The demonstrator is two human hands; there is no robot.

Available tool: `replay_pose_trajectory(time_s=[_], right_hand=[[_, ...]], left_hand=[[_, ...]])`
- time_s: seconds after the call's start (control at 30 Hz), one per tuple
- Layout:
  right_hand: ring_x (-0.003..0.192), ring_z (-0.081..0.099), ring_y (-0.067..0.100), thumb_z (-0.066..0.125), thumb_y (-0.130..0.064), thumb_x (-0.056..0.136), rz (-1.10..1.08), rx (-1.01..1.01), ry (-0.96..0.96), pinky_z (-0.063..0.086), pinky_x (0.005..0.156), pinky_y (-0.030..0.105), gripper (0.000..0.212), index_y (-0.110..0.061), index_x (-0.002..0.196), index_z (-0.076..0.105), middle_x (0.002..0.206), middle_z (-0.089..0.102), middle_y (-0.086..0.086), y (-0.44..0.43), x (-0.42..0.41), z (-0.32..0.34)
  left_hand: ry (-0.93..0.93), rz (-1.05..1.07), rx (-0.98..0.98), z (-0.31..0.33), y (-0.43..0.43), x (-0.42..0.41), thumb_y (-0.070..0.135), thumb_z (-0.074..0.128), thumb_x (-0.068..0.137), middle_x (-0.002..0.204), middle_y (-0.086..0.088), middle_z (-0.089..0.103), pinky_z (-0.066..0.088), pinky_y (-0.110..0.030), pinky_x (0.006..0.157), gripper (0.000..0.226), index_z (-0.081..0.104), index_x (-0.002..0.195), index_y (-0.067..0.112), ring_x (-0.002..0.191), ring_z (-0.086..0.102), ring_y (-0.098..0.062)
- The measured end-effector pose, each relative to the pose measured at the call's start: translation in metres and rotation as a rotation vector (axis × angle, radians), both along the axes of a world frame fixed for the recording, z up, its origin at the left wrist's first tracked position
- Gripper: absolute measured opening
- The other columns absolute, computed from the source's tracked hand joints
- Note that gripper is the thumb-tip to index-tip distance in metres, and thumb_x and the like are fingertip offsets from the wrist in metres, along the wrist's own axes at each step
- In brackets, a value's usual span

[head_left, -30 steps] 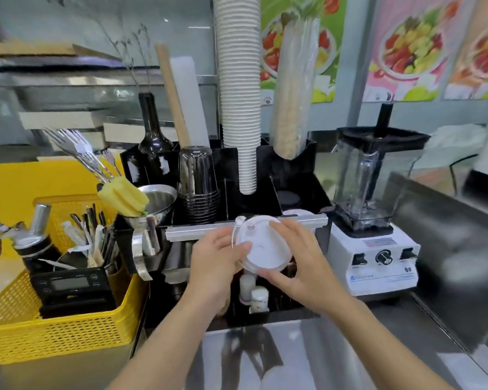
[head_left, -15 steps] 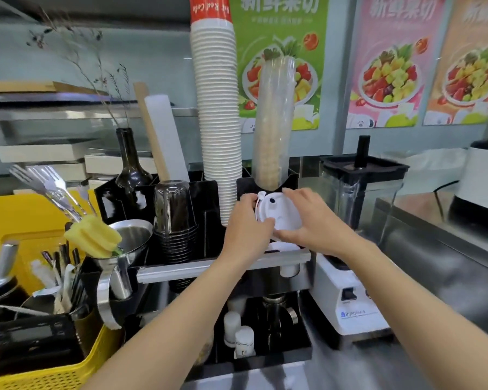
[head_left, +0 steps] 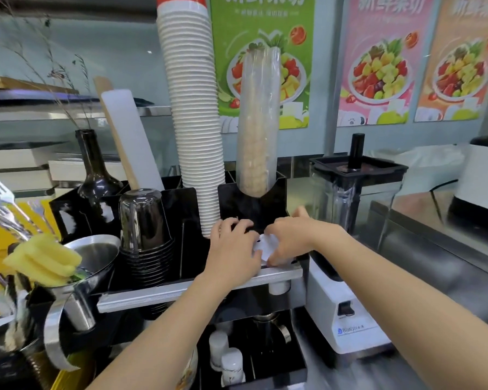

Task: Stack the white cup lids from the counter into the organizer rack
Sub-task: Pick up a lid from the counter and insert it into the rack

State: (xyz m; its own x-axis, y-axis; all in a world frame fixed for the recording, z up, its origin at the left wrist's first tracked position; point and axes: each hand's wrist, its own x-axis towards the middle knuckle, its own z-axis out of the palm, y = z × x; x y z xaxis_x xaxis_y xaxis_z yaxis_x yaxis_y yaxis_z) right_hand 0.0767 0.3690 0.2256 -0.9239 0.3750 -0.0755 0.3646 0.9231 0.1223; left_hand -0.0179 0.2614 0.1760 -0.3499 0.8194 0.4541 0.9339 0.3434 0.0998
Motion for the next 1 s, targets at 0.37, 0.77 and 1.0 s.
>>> replay_pose_trajectory(time_s=[0.37, 0.77, 1.0], right_hand=[[0.088, 0.051, 0.025, 0.05, -0.014, 0.081, -0.073, -0.041, -0.245, 0.021, 0.094, 0.052, 0.031, -0.015, 0.11, 0.059, 0.084, 0.056, 0.002, 0.006, -0.026, -0.013], [0.109, 0.052, 0.028, 0.05, -0.025, 0.085, -0.082, -0.101, -0.239, 0.028, 0.099, 0.047, 0.037, -0.024, 0.122, 0.052, 0.12, 0.061, 0.004, -0.001, -0.018, -0.006], [0.13, 0.042, 0.021, 0.061, -0.04, 0.085, -0.025, -0.284, 0.5, 0.036, 0.103, 0.036, 0.068, -0.02, 0.142, 0.03, 0.146, 0.04, 0.005, -0.027, 0.048, 0.006]], left_hand=[[0.03, -0.11, -0.442, 0.011, 0.01, -0.006, 0.022, 0.031, 0.091, 0.109, 0.003, 0.065, -0.013, -0.048, 0.112, 0.036, 0.064, 0.104, 0.019, 0.127, 0.034, -0.013], [0.003, -0.14, -0.481, 0.021, 0.005, -0.003, 0.024, 0.035, 0.092, 0.118, -0.006, 0.06, 0.02, -0.04, 0.107, 0.032, 0.057, 0.114, 0.019, 0.121, 0.042, -0.024], [-0.169, -0.184, 0.142, 0.033, -0.079, 0.04, 0.032, 0.048, 0.091, 0.134, 0.001, 0.054, 0.037, -0.036, 0.101, 0.04, 0.047, 0.13, 0.021, 0.123, 0.047, -0.019]])
